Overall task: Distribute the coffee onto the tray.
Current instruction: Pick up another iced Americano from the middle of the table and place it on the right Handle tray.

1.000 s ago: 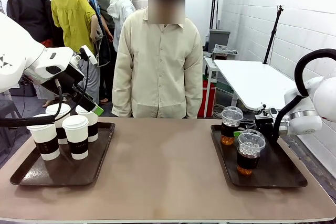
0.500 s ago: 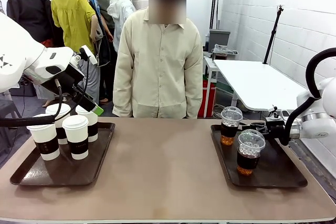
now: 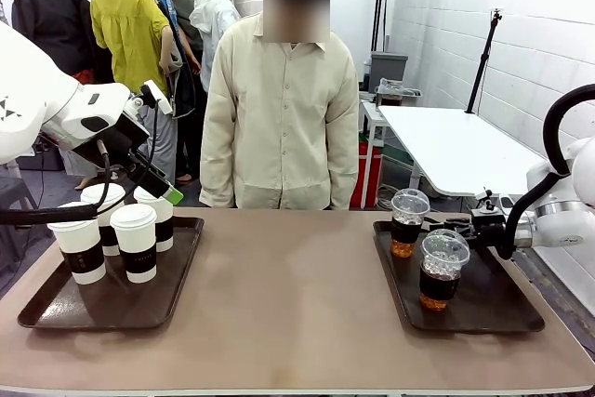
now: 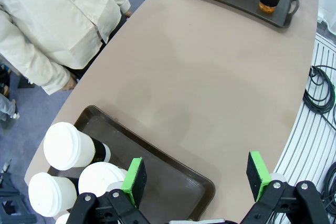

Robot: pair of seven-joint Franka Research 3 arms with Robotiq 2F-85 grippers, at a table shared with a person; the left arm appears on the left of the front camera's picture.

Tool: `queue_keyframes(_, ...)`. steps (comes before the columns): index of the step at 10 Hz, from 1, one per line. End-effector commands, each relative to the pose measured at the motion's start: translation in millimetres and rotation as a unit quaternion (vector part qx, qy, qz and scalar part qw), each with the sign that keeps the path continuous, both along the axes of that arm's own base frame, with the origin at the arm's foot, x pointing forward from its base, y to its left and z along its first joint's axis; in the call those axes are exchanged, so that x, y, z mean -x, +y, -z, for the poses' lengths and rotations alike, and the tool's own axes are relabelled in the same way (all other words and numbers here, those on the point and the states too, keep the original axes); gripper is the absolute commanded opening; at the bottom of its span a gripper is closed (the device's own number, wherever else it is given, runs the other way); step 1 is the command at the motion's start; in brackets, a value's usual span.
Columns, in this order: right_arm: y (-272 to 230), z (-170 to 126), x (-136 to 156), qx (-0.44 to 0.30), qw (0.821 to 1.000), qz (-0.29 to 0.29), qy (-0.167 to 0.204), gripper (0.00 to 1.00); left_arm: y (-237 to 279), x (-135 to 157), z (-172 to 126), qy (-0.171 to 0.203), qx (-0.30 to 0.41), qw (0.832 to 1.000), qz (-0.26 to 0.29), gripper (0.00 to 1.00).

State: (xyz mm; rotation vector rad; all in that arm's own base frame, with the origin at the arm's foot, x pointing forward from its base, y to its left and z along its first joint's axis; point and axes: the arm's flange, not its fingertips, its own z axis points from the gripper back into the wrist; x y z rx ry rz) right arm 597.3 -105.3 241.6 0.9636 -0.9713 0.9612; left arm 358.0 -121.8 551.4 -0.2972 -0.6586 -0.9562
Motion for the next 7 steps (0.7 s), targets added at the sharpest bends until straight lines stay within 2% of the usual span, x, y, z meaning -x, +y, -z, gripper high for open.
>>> queue_keyframes(1,0.1,-1.4,-2.4,-0.002,1.0,-0.003,-0.003,1.0,2.1,-1.6,-0.6,0.001,-0.004,1.0,0.003,1.0)
queue_keyframes(7,0.1,-1.4,-2.4,-0.002,1.0,-0.003,-0.003,1.0,2.1,-1.6,-0.6,0.001,-0.004,1.0,0.003,1.0)
